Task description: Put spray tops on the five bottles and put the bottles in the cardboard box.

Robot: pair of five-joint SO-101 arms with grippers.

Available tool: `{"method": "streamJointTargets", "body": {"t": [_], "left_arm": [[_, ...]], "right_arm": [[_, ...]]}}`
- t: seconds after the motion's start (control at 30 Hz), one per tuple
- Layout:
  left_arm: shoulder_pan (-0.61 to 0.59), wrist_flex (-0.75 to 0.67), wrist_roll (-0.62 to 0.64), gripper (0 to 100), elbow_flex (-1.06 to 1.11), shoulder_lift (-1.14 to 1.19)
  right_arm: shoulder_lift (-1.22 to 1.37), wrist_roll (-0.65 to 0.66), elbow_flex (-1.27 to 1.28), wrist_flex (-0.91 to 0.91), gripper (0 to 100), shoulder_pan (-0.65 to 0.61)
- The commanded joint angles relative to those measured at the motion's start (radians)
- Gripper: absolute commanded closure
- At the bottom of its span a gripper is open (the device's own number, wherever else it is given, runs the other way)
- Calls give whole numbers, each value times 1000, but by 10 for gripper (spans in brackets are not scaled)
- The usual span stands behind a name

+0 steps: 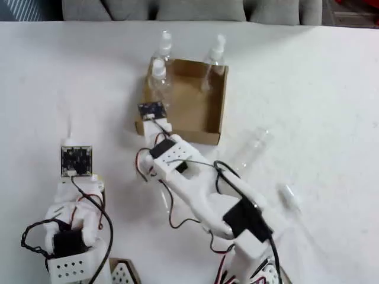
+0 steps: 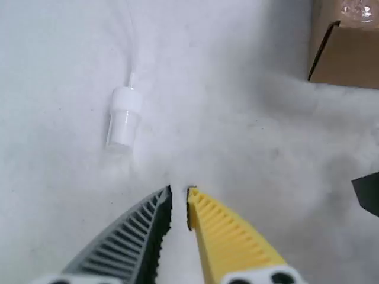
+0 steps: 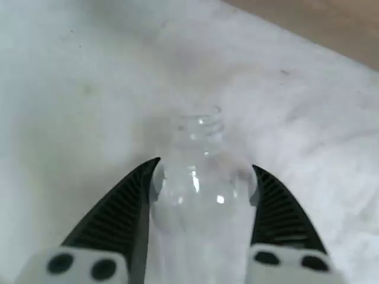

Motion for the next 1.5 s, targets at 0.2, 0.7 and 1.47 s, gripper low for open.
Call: {"method": "streamJointTargets", "body": {"t": [0.2,0.7,1.47], "left_arm": [[-2,0,0,936,-3,-5],[151,-2,396,935,-5,-7],[239,196,338,935,-414,291]], "right_arm": [[-59,-3,-86,73,650,-8],[-325,262,-87,450,682,189],[-318,353,25,286,935,357]]}}
